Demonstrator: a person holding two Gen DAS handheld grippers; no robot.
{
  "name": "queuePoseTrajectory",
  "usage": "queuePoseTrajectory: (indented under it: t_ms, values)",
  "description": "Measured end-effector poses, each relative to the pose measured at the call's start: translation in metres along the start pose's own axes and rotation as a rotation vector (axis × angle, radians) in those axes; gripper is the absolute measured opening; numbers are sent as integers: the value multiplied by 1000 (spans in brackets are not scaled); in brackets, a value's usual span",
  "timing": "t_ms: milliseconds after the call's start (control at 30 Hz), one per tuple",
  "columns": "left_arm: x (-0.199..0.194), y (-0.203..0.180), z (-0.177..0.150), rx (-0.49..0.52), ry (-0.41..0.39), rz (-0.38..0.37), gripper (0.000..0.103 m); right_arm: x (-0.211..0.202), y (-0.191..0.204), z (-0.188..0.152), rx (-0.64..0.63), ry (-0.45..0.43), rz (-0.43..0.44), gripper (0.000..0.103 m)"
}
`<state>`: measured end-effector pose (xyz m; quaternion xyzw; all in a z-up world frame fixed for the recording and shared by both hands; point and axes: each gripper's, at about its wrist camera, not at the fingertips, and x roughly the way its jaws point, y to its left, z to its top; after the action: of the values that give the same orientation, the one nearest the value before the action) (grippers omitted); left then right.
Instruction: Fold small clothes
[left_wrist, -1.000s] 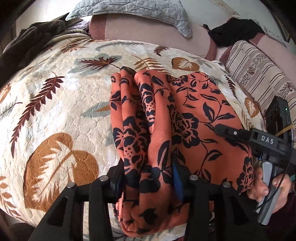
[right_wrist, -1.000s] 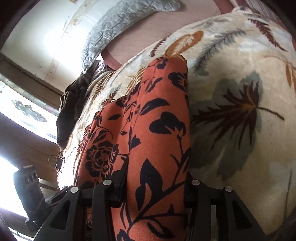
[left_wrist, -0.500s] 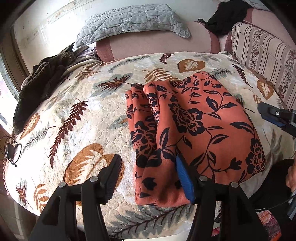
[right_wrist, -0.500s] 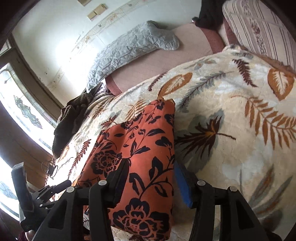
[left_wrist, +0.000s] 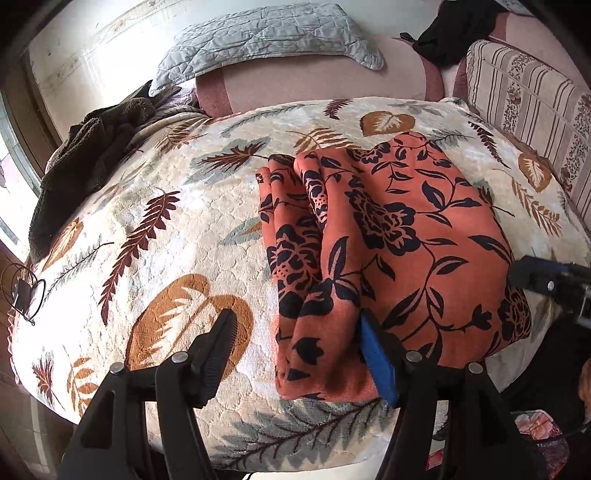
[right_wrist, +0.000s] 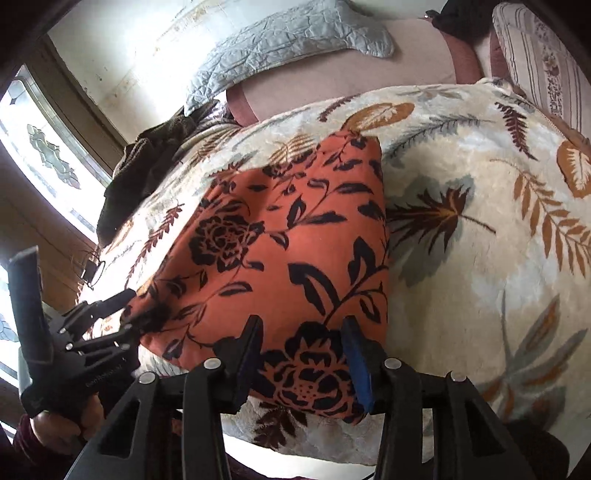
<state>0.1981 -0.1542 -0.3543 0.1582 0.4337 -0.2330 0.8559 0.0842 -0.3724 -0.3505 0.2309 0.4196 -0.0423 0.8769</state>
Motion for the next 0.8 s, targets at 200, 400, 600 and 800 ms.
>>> queuePoseTrajectory:
  t_ms: [200,400,600,800]
  values:
    - [-2,1,8,-2,-23,-6,67,3,9,50,-21,-58,-30,47]
    - [2,1,18,12,-37,-1,67,53,15,94,-21,9,-94,47]
    - [8,-1,21,27,-41,3,68,112,-7,105,72,101,-139,48]
    - [7,-2,20,37,-46,12,68,87,-9,101,89,65,-81,48]
